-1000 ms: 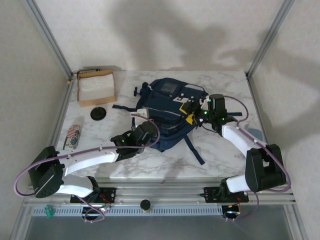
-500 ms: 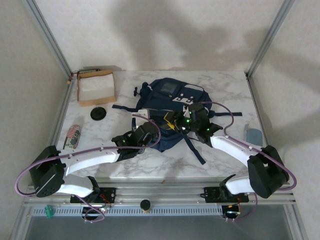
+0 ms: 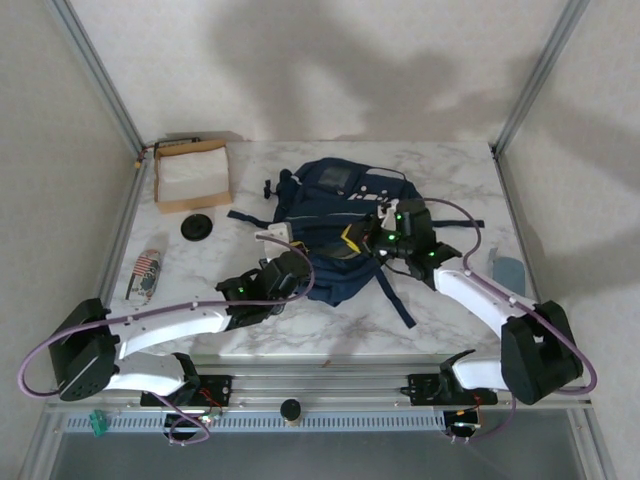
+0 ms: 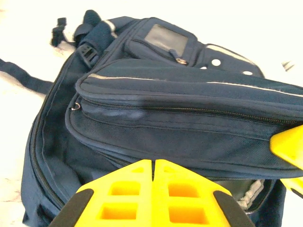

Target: Pack the student bag

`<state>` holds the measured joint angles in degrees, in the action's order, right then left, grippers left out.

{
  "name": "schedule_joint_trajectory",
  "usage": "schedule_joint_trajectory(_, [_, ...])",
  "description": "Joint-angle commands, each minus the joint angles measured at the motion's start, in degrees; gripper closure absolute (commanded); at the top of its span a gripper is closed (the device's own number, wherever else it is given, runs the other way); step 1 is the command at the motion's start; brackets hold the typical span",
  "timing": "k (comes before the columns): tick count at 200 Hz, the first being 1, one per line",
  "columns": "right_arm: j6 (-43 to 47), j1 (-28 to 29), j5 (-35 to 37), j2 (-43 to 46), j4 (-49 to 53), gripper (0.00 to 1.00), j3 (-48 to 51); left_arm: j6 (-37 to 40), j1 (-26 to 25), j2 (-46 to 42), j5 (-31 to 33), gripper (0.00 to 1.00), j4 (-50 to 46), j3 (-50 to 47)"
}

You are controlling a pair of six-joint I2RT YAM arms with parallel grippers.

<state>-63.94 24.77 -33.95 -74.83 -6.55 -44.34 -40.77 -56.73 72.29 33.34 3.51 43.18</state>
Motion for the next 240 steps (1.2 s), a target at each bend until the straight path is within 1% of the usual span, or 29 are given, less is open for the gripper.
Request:
schedule_joint_trajectory(1, [6.2, -9.63, -5.25, 2.41, 2.35, 1.0, 0.04, -0.14, 0.3, -4.36, 4.94, 1.0, -3.15, -4.21])
schedule_joint_trajectory(13, [7.12, -13.7, -10.0, 3.34, 3.69, 1.0, 0.04, 0.67, 0.3, -5.0, 4.1, 1.0, -1.82, -5.64])
schedule_joint_trajectory(22, [7.78, -16.78, -13.14, 3.77, 5.07, 1.0, 0.05, 0.52, 0.3, -5.11, 4.94, 1.0, -1.79, -6.32])
schedule_joint_trajectory(34, [9.62, -21.0, -15.5, 4.62, 7.68, 1.0, -0.34, 0.35, 0.3, -5.38, 6.35, 1.0, -2.26, -7.05])
schedule_joint_trajectory(56, [14.81, -28.05, -17.86, 4.15, 13.15, 1.0, -1.66, 0.33, 1.6, -6.31, 9.64, 1.0, -1.31, -8.3])
schedule_joint_trajectory(67, [15.97, -30.77, -19.16, 2.82, 13.54, 1.0, -2.0, 1.6, 2.93, -6.63, 9.07, 1.0, 1.66, -9.15])
schedule_joint_trajectory(74, [17.14, -31.92, -18.78, 1.84, 14.5, 1.0, -2.6, 2.65, 3.72, -6.63, 8.72, 1.0, 4.49, -9.88])
schedule_joint_trajectory(91, [18.21, -32.62, -16.59, 0.55, 14.75, 1.0, -3.3, 4.44, 5.94, -5.54, 5.96, 1.0, 10.51, -10.53])
schedule_joint_trajectory(105, [17.66, -30.91, -14.01, 1.64, 13.79, 1.0, -2.68, 6.14, 6.19, -3.93, 5.05, 1.0, 13.48, -9.84])
schedule_joint_trajectory(116, [16.76, -29.06, -13.82, 2.28, 12.67, 0.84, -1.89, 7.1, 6.11, -2.72, 3.32, 1.0, 14.59, -8.85])
schedule_joint_trajectory(132, [14.34, -26.66, -12.74, 3.13, 10.89, 0.78, 0.26, 8.4, 5.58, -1.56, 0.64, 1.0, 17.72, -8.59])
schedule_joint_trajectory(142, [12.44, -24.85, -11.13, 4.11, 8.81, 0.65, 2.3, 8.61, 5.32, -0.98, -0.35, 1.0, 18.96, -8.72])
schedule_joint_trajectory(147, [11.6, -23.97, -10.28, 4.56, 8.06, 0.6, 3.07, 8.46, 5.16, -0.93, -0.82, 1.0, 19.14, -8.72])
schedule_joint_trajectory(165, [7.6, -20.56, -6.39, 6.41, 4.91, 0.49, 5.52, 8.23, 4.49, -0.49, -1.93, 1.0, 19.89, -8.73])
schedule_joint_trajectory(177, [4.57, -17.56, -3.41, 8.05, 3.04, 0.45, 7.12, 8.6, 3.85, -0.41, -2.37, 1.0, 20.38, -8.73])
schedule_joint_trajectory(209, [-4.41, -8.19, 6.34, 13.28, -1.81, 0.3, 10.85, 8.69, 3.14, 0.19, -3.0, 1.0, 20.54, -8.08])
schedule_joint_trajectory(224, [-6.59, -4.01, 9.82, 14.39, -3.23, 0.25, 10.77, 8.86, 2.87, 0.73, -2.93, 1.0, 20.49, -7.8])
schedule_joint_trajectory(240, [-7.73, -0.53, 12.93, 14.61, -2.55, 0.21, 9.59, 8.96, 2.85, 1.31, -2.84, 1.0, 20.08, -7.28])
